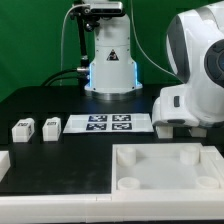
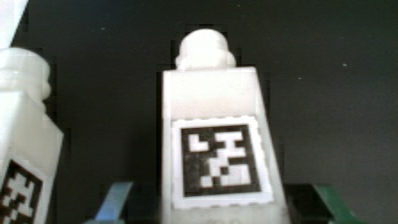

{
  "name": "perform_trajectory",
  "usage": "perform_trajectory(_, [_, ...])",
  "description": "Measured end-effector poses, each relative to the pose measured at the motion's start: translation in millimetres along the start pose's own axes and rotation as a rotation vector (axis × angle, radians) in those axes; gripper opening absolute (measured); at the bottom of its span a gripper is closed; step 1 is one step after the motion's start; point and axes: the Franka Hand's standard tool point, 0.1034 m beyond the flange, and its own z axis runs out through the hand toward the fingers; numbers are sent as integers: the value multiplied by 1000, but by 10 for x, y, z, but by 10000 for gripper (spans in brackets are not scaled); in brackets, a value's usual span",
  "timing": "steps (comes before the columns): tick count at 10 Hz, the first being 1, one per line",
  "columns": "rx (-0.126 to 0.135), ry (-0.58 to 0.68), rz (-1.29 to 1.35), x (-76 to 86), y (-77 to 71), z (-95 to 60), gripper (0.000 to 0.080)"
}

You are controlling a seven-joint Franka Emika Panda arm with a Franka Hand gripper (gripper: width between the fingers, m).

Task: Assemble one leg

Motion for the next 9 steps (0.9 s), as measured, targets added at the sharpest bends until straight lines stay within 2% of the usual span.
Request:
perform_trajectory(1, [2,4,0,4,8,-30,294])
perform_trajectory(2, [3,11,-31,-34,68,-209,294])
perform_trajectory(3, [12,66,-72,-93,163,-540,294])
perform_trajectory(5, [23,123,-123,-274,365,-1031,294])
perform_trajectory(6, [30,227,-118,-330,397,-1302,294])
perform_trajectory(7, [29,349,-118,-411,379,-1359,294])
perform_trajectory(8, [31,435,-119,-407,373,-1327,294])
perform_trajectory(9, [39,555,-121,-357,364,-1373,294])
